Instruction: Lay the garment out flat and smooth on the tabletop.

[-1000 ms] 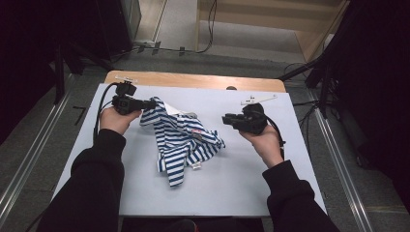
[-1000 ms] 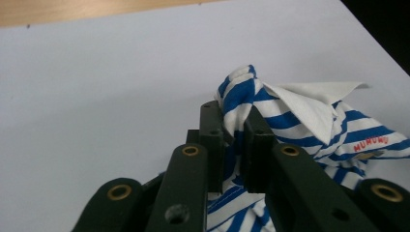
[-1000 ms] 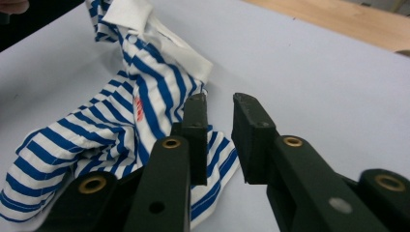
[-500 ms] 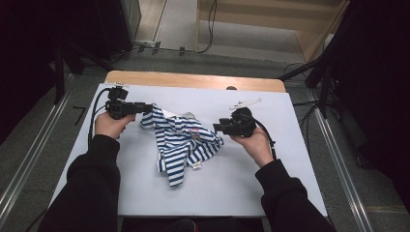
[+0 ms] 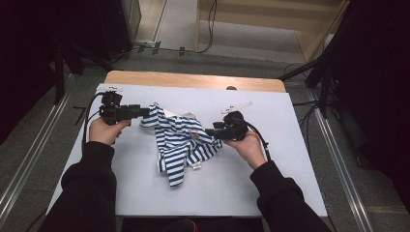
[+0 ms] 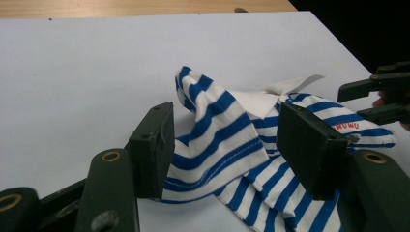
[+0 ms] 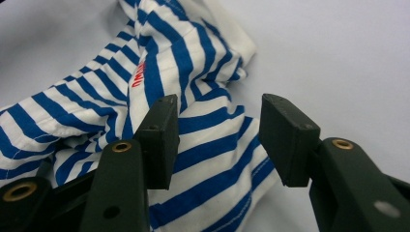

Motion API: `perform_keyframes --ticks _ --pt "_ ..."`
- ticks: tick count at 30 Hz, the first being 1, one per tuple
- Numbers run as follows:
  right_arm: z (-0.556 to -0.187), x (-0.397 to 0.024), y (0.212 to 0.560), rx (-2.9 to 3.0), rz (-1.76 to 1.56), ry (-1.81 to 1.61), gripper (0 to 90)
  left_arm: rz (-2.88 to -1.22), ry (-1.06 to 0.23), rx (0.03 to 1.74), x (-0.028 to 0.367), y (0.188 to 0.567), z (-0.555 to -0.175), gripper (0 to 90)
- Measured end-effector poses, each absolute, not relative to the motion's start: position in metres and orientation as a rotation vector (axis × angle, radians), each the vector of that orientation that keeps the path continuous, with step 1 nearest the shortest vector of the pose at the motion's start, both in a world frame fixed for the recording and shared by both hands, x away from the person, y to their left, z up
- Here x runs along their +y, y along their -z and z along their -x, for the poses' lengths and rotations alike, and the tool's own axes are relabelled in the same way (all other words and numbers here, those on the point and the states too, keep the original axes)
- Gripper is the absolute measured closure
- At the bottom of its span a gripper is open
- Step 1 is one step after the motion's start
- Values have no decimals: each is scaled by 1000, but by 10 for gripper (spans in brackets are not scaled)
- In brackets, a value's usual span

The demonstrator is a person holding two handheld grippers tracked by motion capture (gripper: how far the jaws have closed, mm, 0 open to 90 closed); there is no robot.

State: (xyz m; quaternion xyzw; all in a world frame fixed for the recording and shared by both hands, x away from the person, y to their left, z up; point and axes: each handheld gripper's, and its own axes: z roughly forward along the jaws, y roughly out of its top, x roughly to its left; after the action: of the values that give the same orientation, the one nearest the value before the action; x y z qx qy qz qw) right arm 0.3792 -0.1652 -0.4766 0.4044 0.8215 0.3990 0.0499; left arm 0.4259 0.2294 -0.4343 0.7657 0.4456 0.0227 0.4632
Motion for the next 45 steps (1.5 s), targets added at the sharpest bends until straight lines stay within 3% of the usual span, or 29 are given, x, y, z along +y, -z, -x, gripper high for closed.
perform_keyframes --ticks 13,19,27,33,36,42,45 --pt "-382 -153 499 2524 -1257 -1134 491 -1906 -61 1098 226 443 -420 395" --pt "-384 -153 503 2542 -1268 -1112 620 -1928 -93 1099 225 449 -421 326" --pt "-382 -150 502 2543 -1292 -1072 837 -1996 -133 1115 221 459 -423 305" --pt "-382 -158 492 2492 -1301 -1094 863 -2008 -94 1125 218 470 -427 308" --pt "-381 -163 487 2462 -1307 -1103 863 -2022 -95 1141 213 477 -431 358" --pt "-380 -175 477 2394 -1313 -1120 863 -1976 -65 1177 210 481 -435 737" --pt "-382 -184 473 2360 -1338 -1136 863 -1940 -30 1171 212 477 -435 847"
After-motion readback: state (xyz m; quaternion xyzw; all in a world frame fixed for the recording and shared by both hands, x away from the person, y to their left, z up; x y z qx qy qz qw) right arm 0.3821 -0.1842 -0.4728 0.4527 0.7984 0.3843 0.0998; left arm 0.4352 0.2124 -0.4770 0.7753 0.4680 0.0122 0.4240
